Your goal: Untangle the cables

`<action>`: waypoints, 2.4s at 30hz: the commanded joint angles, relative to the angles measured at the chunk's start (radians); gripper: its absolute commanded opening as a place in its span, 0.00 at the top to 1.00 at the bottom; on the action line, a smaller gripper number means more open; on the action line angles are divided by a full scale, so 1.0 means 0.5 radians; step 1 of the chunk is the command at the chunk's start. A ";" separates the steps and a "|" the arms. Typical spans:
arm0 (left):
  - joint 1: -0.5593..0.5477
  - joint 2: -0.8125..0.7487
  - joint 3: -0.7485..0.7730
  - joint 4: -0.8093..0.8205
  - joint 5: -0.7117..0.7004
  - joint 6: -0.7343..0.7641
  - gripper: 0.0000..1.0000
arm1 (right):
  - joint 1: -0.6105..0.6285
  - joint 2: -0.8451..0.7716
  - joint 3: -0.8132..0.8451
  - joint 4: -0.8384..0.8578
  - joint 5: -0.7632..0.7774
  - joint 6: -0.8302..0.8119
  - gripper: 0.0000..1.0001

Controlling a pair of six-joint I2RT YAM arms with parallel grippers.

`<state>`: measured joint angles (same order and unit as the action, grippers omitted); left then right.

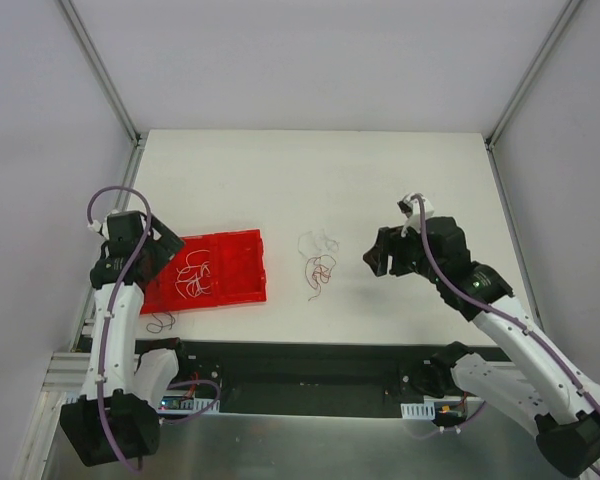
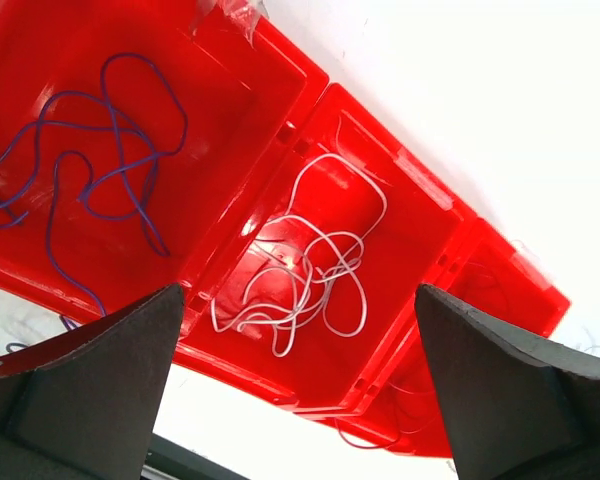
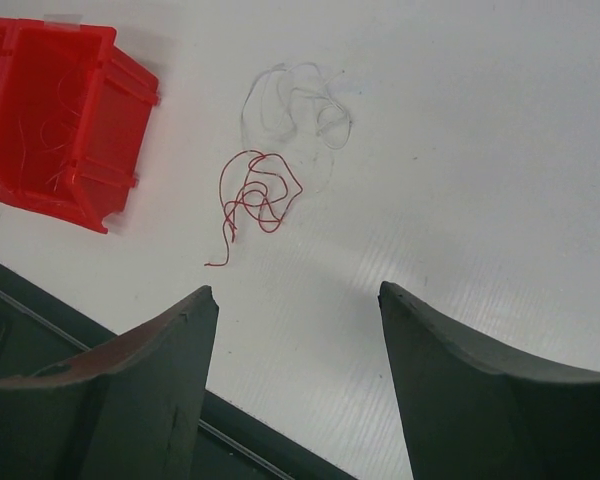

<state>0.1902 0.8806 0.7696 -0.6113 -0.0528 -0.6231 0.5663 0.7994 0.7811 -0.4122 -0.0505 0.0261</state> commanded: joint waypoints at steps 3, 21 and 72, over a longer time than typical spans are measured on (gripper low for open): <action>-0.006 -0.166 0.068 -0.362 -0.415 -0.376 0.01 | -0.007 0.199 0.288 -0.077 -0.080 0.064 0.31; 0.525 0.117 -0.183 -0.532 -0.351 -0.733 0.35 | -0.013 0.549 0.497 -0.234 -0.255 0.282 0.33; 0.721 -0.061 -0.212 -0.774 -0.545 -1.043 1.00 | -0.089 0.748 0.490 -0.185 -0.466 0.141 0.33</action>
<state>0.5385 0.9016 0.5140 -0.8551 -0.2974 -1.1637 0.5278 1.1721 1.0206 -0.5278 -0.2672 0.1005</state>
